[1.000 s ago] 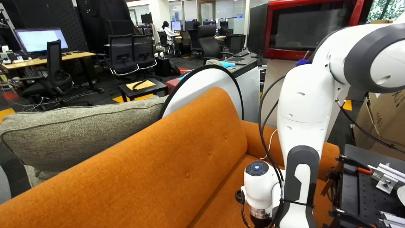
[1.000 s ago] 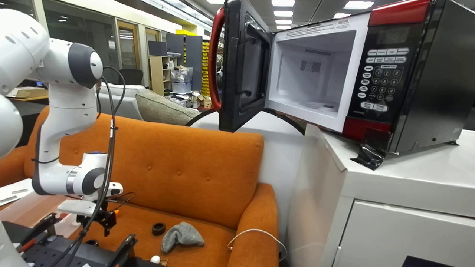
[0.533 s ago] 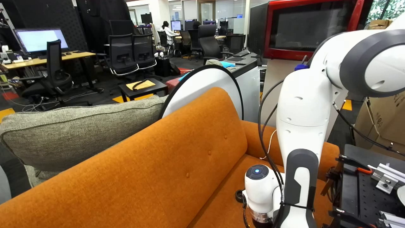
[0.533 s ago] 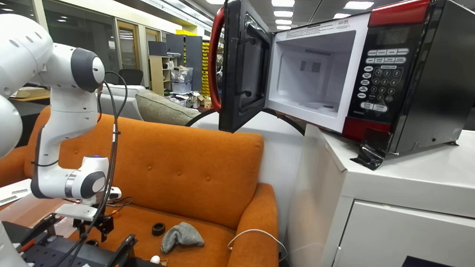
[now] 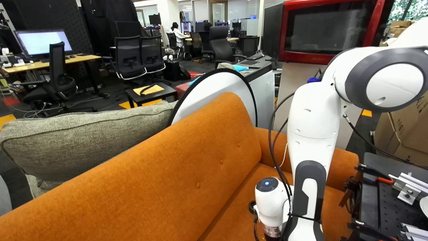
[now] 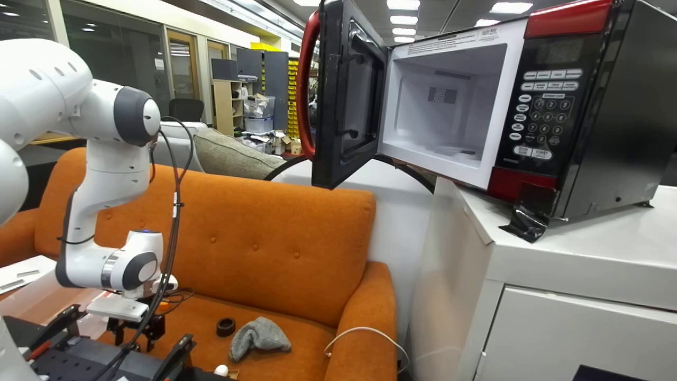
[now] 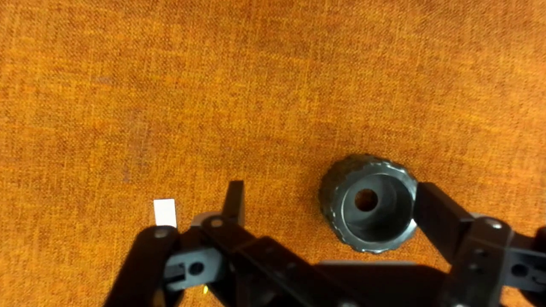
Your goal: Slide the black discs to the right and then move the storage bin slightly to the right
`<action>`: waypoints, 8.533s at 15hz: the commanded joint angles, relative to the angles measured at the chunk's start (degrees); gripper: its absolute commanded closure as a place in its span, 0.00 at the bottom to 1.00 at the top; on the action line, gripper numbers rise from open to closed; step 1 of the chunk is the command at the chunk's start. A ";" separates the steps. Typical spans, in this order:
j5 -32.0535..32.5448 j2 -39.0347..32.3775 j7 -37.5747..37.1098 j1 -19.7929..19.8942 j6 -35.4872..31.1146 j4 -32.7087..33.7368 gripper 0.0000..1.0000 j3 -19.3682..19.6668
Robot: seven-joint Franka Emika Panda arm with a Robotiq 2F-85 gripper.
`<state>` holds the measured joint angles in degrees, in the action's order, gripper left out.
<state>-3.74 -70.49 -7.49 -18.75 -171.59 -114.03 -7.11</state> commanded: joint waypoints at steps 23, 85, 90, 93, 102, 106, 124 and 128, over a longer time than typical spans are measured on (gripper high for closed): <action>1.78 -6.71 2.68 1.75 7.75 10.49 0.42 0.00; 8.76 5.37 12.22 12.59 -7.40 0.37 0.00 -18.39; 9.81 0.97 15.65 11.46 -2.92 3.50 0.00 -19.28; 9.65 0.05 16.78 10.67 -0.82 5.27 0.00 -18.53; 9.21 -2.50 18.33 10.23 0.79 8.74 0.00 -18.30; 8.98 -3.37 17.95 10.42 -0.30 9.36 0.42 -17.67; 6.26 1.30 10.13 8.95 0.20 5.94 0.96 -9.58; 5.82 5.75 8.22 8.36 -0.33 1.18 0.96 -5.61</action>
<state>3.59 -69.54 3.52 -8.77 -172.49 -108.08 -15.95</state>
